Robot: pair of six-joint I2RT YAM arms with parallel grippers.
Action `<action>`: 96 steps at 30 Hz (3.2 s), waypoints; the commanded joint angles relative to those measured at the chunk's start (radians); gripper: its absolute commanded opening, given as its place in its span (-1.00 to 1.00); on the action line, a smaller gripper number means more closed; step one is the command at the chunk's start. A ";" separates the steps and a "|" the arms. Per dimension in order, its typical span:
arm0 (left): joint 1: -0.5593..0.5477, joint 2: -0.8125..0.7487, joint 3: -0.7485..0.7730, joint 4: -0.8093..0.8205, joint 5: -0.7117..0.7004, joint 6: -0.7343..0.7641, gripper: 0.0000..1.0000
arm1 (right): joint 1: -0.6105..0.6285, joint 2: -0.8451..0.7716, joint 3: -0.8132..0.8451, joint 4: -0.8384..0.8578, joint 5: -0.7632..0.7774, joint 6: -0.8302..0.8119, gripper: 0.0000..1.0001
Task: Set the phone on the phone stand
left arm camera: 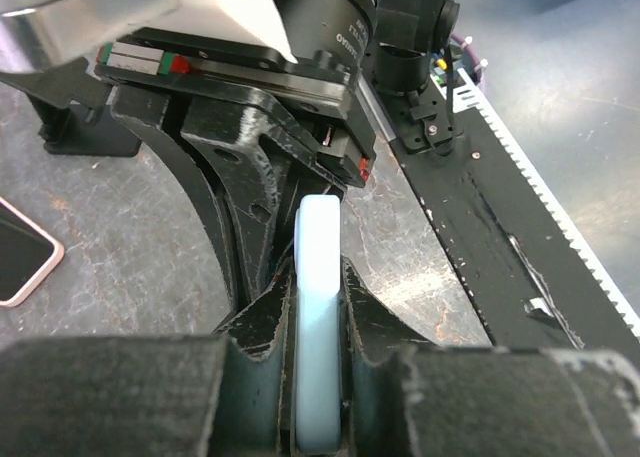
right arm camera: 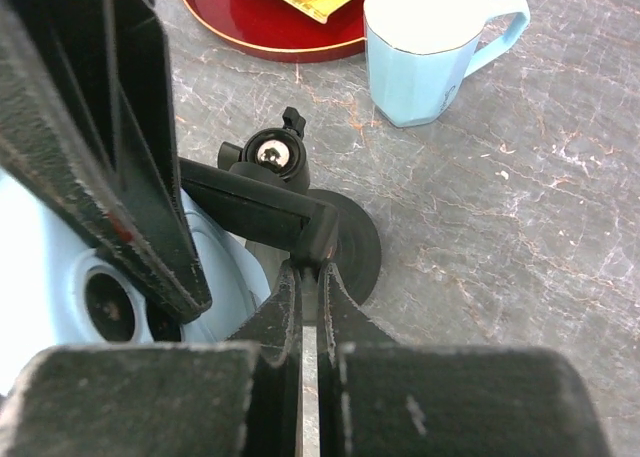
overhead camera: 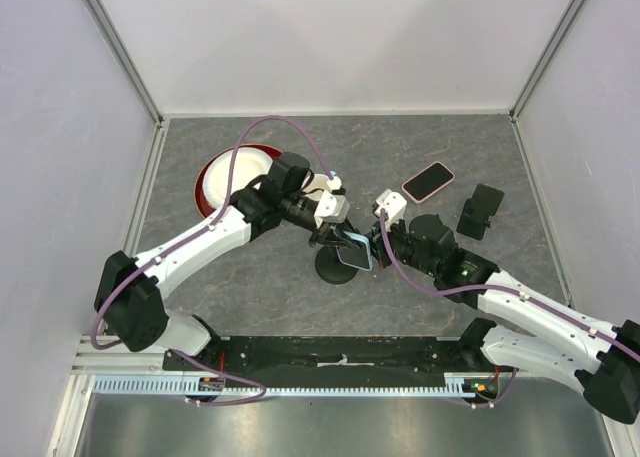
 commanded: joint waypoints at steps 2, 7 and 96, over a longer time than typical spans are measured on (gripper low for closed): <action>0.007 -0.116 -0.079 0.141 -0.157 -0.018 -0.95 | 0.014 -0.024 -0.046 0.114 0.110 0.114 -1.00; 0.001 -0.134 -0.103 0.135 -0.337 -0.154 -0.95 | 0.116 -0.076 -0.144 0.276 0.379 0.138 -1.00; -0.301 -0.667 -0.413 -0.056 -0.697 -0.461 -0.95 | 0.064 0.261 -0.107 0.697 -0.730 0.099 0.45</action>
